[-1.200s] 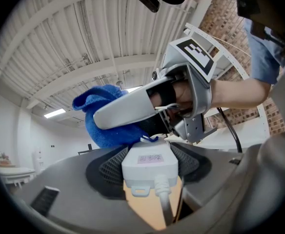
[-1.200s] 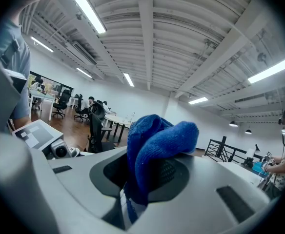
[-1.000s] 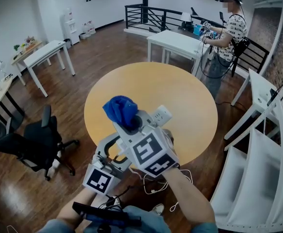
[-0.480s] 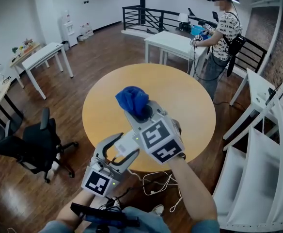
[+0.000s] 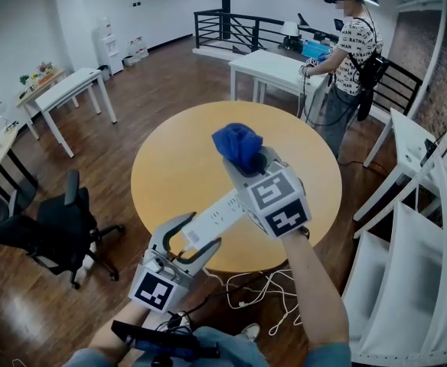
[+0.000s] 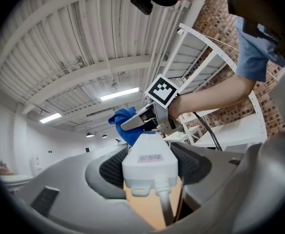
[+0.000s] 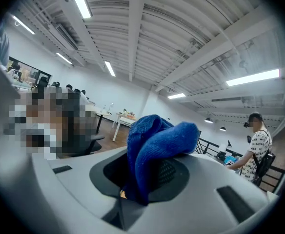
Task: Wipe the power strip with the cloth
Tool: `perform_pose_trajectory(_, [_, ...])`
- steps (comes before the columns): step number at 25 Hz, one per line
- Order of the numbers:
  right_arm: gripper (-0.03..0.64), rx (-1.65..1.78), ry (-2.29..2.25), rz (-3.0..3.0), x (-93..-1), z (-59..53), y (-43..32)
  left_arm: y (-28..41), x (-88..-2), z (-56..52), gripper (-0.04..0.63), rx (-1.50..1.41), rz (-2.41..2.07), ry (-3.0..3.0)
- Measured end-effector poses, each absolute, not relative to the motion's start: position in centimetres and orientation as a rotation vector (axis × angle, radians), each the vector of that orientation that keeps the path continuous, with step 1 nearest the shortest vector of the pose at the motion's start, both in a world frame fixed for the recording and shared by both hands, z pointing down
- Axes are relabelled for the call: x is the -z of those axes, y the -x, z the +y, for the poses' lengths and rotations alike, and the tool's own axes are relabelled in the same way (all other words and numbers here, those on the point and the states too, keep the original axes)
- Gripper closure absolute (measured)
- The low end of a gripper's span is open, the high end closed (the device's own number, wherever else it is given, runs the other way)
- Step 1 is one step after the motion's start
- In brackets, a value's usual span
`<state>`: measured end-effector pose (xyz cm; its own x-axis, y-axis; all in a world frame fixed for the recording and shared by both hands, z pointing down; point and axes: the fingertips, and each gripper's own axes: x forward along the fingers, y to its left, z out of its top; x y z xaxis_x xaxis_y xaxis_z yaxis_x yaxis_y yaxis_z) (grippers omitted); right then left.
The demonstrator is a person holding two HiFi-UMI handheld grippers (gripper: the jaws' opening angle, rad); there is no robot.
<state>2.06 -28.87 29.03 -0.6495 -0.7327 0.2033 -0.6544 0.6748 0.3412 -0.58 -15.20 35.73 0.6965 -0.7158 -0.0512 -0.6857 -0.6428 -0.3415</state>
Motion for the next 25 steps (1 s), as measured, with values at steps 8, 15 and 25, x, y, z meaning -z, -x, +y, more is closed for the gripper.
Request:
perform_pose_trajectory(8, [0.534, 0.227, -1.237, -2.612, -28.6, -30.2, -5.9, 0.6, -35.8, -15.2, 0.313, 0.136, 1.112, 2.567])
perform_pose_trajectory(15, [0.534, 0.143, -1.359, -2.663, -28.4, -29.9, -8.5, 0.6, -35.6, -15.2, 0.313, 0.114, 1.117, 2.568])
perform_pose_trajectory(25, [0.534, 0.130, -1.418, -2.689, -28.8, -28.2, -10.1, 1.5, -35.2, -15.7, 0.313, 0.076, 1.162, 2.553])
